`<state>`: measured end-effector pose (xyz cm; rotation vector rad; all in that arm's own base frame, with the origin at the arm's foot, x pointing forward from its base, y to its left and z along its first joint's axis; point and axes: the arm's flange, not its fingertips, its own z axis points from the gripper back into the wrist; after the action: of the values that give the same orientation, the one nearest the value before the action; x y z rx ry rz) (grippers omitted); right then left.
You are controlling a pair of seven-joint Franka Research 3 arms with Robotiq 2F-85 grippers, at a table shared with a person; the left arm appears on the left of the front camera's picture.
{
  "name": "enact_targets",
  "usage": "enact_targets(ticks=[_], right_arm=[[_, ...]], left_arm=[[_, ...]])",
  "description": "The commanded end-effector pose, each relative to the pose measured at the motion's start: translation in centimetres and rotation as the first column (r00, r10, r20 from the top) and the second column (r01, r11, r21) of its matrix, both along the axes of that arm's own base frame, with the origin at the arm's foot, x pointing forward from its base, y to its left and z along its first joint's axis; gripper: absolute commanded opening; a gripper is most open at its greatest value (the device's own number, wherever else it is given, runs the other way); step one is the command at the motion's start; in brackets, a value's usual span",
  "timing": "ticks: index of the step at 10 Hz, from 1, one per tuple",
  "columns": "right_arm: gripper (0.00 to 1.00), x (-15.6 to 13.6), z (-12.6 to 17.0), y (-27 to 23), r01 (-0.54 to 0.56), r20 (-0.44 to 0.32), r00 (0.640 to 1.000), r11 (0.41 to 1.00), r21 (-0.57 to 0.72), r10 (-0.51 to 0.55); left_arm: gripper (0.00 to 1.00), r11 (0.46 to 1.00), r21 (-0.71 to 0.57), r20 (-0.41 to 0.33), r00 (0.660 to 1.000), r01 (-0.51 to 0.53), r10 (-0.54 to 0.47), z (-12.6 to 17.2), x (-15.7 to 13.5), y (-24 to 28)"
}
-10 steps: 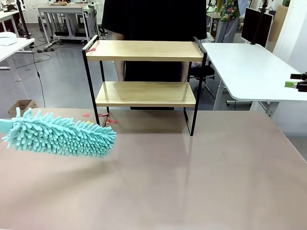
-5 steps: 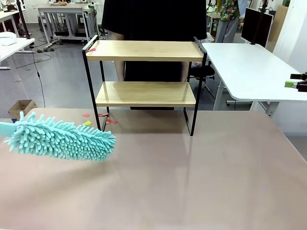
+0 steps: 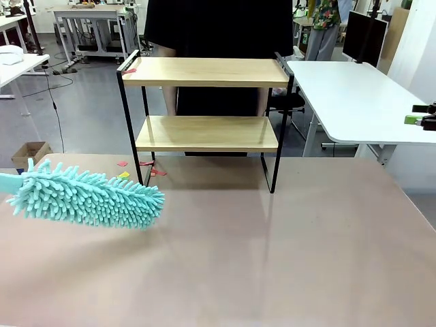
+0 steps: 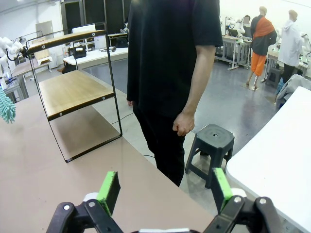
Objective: Clean the shelf.
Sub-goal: Hand the Duster back to the human.
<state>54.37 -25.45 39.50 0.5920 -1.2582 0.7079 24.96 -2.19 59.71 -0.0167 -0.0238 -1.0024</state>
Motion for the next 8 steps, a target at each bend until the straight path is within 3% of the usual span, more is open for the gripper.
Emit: enact_targets(ticks=[1,2,4,8], right_arm=[[1.0,0.0,0.0,0.0,0.0,0.0,1.0,1.0,0.0,0.0],[1.0,-1.4,2.0,1.3,-0.048,-0.021,0.999,0.999,0.009,0.048],[1.0,-4.7,5.3,3.7,-0.193,-0.053,0.979,0.98,0.045,0.195],[1.0,-10.6,7.7,11.6,-0.345,-0.111,0.929,0.935,0.08,0.353]], left_arm=[[0.13,1.0,0.0,0.0,1.0,0.0,0.0,0.0,0.0,0.0],[0.13,0.999,-0.047,0.028,0.999,-0.026,0.027,-0.2,0.2,0.2],[0.13,0.983,-0.178,0.055,0.998,0.042,-0.033,-0.5,0.0,-0.7],[0.13,0.901,-0.389,0.148,0.979,0.19,-0.142,-0.4,0.1,-4.5]])
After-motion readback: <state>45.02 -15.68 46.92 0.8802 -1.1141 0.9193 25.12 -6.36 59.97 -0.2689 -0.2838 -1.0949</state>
